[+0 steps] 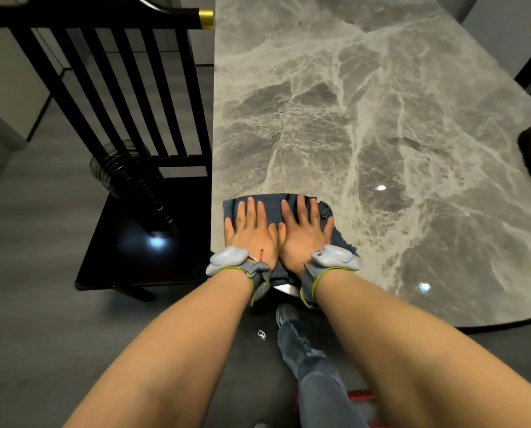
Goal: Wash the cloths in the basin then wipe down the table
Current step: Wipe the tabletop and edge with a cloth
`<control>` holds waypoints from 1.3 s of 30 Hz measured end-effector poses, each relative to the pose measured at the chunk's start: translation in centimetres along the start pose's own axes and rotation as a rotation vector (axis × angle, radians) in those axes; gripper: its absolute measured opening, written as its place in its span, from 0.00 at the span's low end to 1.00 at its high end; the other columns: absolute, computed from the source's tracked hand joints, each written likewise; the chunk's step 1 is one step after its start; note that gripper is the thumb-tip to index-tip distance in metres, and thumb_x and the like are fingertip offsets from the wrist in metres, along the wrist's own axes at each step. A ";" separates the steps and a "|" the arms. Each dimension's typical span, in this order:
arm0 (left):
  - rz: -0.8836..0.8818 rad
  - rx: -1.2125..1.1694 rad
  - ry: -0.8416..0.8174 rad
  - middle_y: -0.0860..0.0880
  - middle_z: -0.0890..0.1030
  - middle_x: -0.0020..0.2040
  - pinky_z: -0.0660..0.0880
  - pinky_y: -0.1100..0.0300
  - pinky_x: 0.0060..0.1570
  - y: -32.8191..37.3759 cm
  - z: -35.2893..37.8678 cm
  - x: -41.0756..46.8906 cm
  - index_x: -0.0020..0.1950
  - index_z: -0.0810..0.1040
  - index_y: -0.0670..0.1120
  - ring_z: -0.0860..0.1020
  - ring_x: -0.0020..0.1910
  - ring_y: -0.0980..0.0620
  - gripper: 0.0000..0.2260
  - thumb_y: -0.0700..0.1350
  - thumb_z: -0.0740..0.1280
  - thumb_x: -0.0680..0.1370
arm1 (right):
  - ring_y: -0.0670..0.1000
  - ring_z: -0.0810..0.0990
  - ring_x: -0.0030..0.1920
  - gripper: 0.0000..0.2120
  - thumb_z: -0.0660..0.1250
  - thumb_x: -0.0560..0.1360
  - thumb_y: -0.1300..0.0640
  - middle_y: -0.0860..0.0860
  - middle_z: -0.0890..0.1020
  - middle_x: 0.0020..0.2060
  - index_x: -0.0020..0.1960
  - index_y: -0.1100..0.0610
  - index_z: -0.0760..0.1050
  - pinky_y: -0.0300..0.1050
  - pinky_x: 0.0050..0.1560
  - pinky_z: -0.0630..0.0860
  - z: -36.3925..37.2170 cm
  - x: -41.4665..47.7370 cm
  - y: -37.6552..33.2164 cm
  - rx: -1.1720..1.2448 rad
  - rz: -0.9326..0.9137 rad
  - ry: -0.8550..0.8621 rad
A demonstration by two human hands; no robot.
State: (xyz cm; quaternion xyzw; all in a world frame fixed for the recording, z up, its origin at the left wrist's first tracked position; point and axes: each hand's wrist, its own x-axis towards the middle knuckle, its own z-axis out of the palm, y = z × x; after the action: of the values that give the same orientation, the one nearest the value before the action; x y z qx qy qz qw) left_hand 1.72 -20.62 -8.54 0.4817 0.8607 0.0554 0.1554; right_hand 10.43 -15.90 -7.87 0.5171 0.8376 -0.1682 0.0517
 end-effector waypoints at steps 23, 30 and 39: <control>-0.102 -0.009 0.136 0.49 0.46 0.79 0.43 0.43 0.74 -2.1 -7.1 36.1 0.78 0.48 0.46 0.44 0.78 0.50 0.26 0.52 0.46 0.82 | 0.55 0.43 0.77 0.24 0.47 0.80 0.46 0.50 0.50 0.78 0.76 0.43 0.51 0.63 0.73 0.44 -6.4 36.9 -6.3 -0.024 -0.123 0.164; -0.137 0.000 0.143 0.48 0.47 0.79 0.45 0.43 0.74 -2.1 -10.1 49.1 0.78 0.48 0.45 0.44 0.78 0.49 0.25 0.51 0.46 0.82 | 0.56 0.45 0.77 0.24 0.48 0.80 0.47 0.51 0.51 0.77 0.76 0.44 0.53 0.65 0.72 0.44 -9.4 49.9 -8.3 -0.029 -0.164 0.179; -0.233 0.013 0.234 0.49 0.49 0.79 0.48 0.41 0.74 -2.0 -12.0 61.1 0.78 0.50 0.45 0.47 0.78 0.48 0.25 0.51 0.47 0.82 | 0.56 0.44 0.77 0.23 0.47 0.81 0.48 0.52 0.50 0.77 0.76 0.45 0.53 0.66 0.72 0.44 -12.6 62.1 -9.8 -0.004 -0.275 0.136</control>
State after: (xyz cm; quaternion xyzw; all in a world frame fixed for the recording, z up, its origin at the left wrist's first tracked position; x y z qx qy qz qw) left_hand -33.53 30.69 -10.80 0.3698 0.9233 0.0869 0.0563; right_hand -25.70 37.09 -9.97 0.4075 0.9025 -0.1364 -0.0277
